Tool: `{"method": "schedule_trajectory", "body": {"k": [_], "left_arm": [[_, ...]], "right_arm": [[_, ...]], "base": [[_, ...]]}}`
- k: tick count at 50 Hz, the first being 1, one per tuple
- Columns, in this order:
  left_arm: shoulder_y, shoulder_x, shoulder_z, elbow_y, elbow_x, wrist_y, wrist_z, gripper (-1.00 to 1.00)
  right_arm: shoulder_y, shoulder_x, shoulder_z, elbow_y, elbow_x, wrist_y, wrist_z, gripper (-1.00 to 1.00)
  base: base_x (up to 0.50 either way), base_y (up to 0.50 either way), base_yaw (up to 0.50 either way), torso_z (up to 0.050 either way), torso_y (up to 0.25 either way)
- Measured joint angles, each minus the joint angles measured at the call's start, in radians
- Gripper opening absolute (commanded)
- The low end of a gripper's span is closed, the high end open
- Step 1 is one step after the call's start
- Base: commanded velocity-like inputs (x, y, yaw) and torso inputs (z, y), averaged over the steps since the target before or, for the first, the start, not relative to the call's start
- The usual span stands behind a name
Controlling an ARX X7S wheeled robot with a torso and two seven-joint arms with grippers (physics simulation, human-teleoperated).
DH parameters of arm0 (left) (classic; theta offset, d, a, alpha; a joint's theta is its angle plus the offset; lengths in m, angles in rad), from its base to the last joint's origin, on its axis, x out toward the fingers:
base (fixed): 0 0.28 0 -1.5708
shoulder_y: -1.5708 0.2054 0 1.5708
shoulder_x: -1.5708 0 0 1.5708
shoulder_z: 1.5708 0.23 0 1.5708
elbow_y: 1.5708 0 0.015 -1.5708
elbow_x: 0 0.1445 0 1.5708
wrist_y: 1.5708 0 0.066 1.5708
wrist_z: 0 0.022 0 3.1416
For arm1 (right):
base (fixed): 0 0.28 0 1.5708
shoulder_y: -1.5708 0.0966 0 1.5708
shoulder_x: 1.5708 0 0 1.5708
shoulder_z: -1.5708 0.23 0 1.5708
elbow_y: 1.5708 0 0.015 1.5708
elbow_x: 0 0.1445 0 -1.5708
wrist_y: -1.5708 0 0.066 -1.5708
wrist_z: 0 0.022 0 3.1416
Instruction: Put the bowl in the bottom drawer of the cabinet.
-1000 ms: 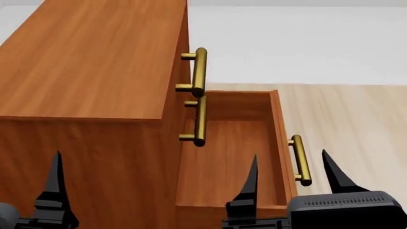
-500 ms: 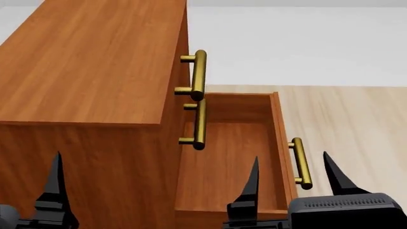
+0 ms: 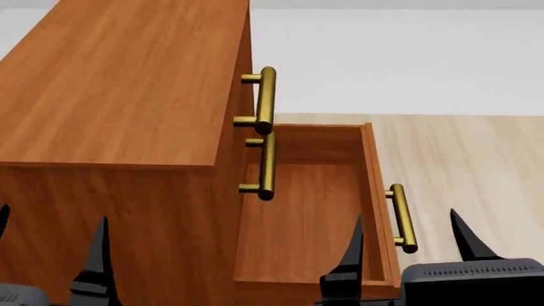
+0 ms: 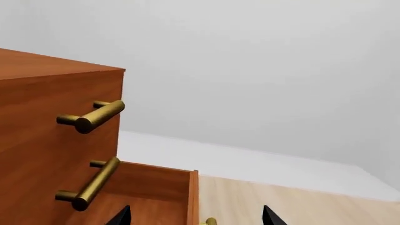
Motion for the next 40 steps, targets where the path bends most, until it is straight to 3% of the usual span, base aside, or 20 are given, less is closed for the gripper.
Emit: {"method": "schedule_trajectory", "body": {"k": [40], "left_arm": [[0.028,0.004,0.089,-0.008,0.007,0.025,0.008,1.0]], "right_arm": [[-0.036,0.075,0.229,-0.11,0.136,0.344,0.094,1.0]], "base": [[0.0,0.0,0.0,0.0,0.0]]}}
